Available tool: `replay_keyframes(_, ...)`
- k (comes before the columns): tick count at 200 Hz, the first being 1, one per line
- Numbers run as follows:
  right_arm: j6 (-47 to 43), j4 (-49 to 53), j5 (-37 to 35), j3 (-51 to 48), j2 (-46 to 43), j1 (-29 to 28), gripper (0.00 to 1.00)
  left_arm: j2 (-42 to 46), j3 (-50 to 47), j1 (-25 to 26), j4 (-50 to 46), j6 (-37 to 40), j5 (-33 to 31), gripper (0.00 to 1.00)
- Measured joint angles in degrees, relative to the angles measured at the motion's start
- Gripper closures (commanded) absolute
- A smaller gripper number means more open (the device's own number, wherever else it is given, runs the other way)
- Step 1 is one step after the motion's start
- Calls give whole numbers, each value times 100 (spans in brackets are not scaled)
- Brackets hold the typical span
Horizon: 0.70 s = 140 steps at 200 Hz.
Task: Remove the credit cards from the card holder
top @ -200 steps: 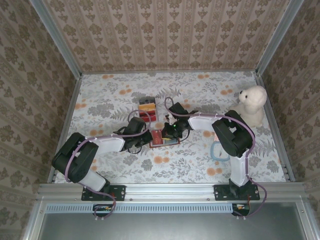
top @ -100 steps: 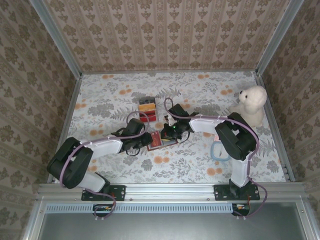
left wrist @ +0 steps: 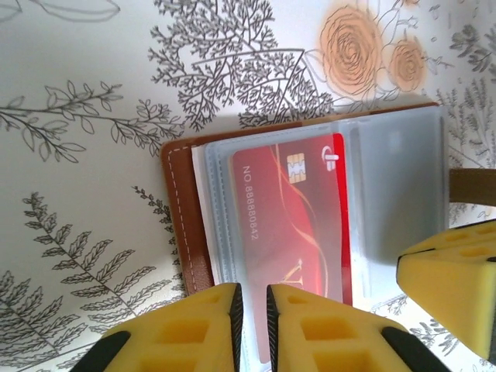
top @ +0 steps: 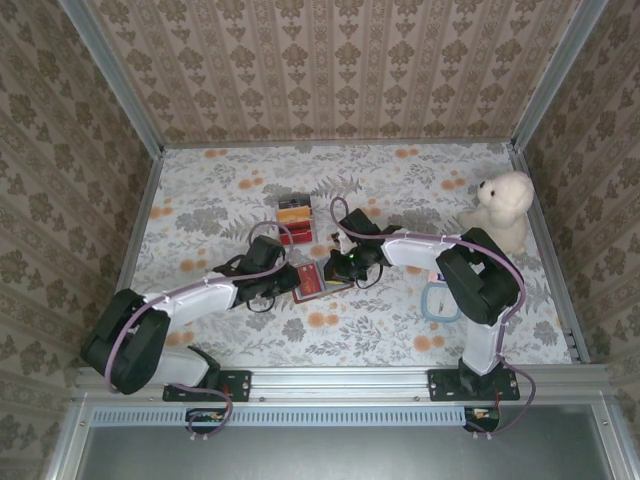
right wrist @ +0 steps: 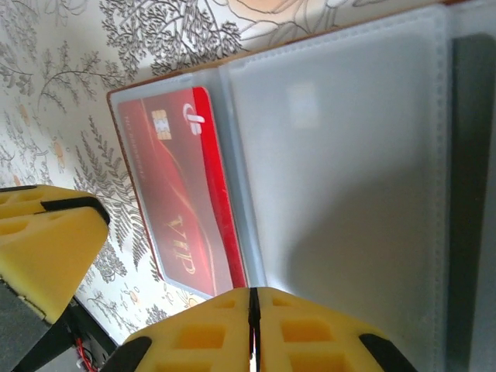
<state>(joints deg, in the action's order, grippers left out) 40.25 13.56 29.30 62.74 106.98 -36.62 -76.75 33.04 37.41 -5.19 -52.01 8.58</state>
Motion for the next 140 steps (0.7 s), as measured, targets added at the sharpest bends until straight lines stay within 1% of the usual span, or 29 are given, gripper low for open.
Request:
replay_keyframes(24, -24, -2, 61, 155, 22, -20, 78, -2, 11, 0, -59, 20, 7, 83)
replay_keyframes(63, -22, -4, 101, 332, 177, -35, 77, -321, 22, 0, -39, 24, 160, 90)
replay_keyframes(89, -24, 2, 109, 398, 328, -39, 77, -485, 28, -2, 7, 42, 243, 92)
replay_keyframes(140, -72, 48, 114, 479, 516, -39, 77, -490, 72, -39, 46, 59, 275, 92)
